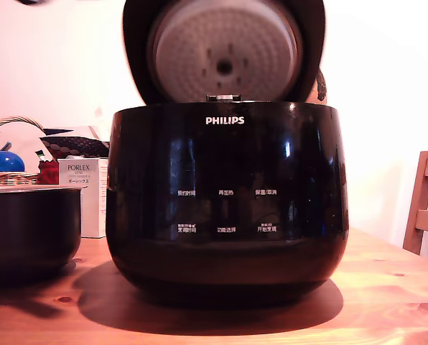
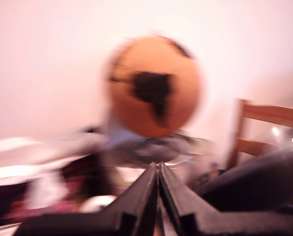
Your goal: Open the rice cooker by pressing the large metal button on the top of its lid with medium force
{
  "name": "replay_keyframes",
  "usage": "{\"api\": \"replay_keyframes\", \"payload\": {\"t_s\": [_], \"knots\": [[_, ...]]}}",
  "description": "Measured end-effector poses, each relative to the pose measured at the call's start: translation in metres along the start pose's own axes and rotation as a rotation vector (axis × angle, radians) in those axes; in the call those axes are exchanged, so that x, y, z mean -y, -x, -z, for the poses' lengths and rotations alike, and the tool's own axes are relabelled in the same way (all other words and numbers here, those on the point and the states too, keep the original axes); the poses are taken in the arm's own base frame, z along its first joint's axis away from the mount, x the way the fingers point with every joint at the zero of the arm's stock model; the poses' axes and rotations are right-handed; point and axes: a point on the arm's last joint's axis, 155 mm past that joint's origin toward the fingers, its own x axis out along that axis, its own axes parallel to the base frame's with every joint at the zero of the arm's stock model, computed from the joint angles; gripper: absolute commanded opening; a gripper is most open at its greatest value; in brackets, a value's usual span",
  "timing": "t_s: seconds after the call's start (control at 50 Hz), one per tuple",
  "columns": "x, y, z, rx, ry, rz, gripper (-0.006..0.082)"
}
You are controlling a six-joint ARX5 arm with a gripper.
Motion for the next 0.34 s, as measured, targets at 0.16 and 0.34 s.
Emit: {"api": "replay_keyframes", "payload": {"t_s": [0.16, 0.34], "knots": [[-0.033, 0.013, -0.009, 0.008, -0.005, -0.085, -0.0022], [-0.046, 0.019, -0.011, 0.005, -0.007, -0.121, -0.0022]]}}
